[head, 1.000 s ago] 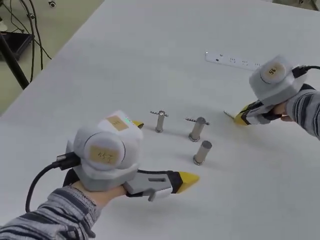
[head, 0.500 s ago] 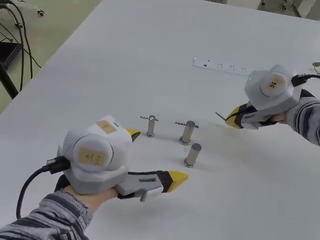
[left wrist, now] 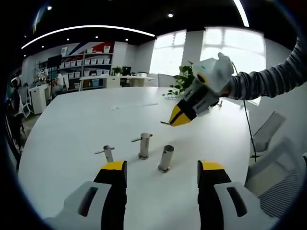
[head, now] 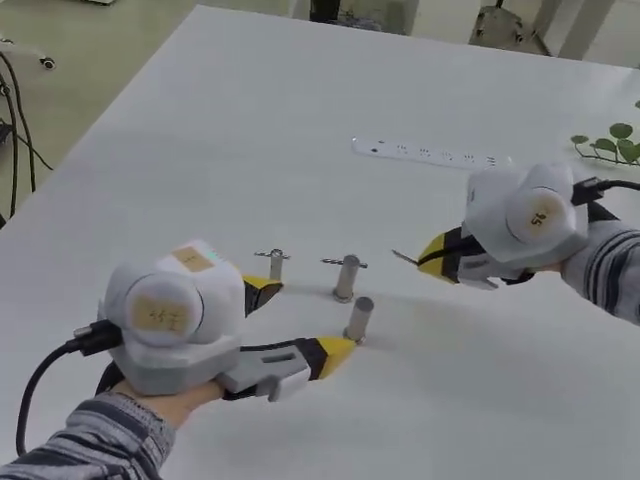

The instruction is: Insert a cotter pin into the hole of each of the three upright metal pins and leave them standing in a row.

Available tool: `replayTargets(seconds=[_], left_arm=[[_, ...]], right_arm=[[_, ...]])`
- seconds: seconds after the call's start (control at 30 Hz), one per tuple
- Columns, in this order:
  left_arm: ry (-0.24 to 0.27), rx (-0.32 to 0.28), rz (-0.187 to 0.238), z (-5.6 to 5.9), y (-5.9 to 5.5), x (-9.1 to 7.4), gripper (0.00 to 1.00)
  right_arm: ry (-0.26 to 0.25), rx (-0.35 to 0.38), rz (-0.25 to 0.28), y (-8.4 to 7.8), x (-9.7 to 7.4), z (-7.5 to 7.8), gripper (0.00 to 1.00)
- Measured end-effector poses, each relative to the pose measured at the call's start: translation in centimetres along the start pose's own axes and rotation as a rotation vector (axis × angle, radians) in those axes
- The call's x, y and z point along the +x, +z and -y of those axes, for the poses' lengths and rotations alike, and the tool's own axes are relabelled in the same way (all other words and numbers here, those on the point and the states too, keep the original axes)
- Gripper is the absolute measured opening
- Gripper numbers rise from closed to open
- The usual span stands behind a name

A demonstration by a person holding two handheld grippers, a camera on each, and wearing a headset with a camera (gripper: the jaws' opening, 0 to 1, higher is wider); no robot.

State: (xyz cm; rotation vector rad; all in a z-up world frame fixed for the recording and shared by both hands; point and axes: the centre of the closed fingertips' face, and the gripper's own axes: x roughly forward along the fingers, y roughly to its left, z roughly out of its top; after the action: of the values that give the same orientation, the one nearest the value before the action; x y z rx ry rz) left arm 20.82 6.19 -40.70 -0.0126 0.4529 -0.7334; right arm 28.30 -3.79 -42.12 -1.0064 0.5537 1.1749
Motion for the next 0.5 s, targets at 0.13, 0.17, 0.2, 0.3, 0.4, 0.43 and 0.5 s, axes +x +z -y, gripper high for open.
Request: replayTargets(seconds=[0.13, 0.17, 0.2, 0.3, 0.4, 0.43, 0.5], left_arm=[[0.001, -0.021, -0.006, 0.0, 0.1, -0.1, 0.51], [0.002, -0.023, -0.007, 0.0, 0.2, -0.2, 0.51], [0.008, -0.023, -0.011, -0.1, 0.2, -0.2, 0.49], [0.008, -0.029, -0.028, 0.0, 0.2, -0.2, 0.42], [0.000, -0.068, -0.030, 0.2, 0.2, -0.2, 0.39], [-0.008, -0.088, -0.027, 0.3, 0.3, -0.1, 0.38], [-0.018, -0.113, -0.014, 0.5, 0.6, -0.1, 0.37]], right_arm=[[0.006, -0.053, 0.019, 1.4, -0.7, -1.1, 0.00], [0.008, -0.063, 0.025, 1.7, -0.8, -1.4, 0.00], [0.012, -0.081, 0.036, 2.1, -0.9, -1.7, 0.00], [0.024, -0.111, 0.053, 2.9, -1.1, -2.6, 0.00], [0.034, -0.149, 0.068, 3.9, -1.1, -3.5, 0.00], [0.036, -0.159, 0.076, 4.2, -1.2, -3.8, 0.00], [0.049, -0.173, 0.088, 4.8, -1.2, -4.5, 0.00]])
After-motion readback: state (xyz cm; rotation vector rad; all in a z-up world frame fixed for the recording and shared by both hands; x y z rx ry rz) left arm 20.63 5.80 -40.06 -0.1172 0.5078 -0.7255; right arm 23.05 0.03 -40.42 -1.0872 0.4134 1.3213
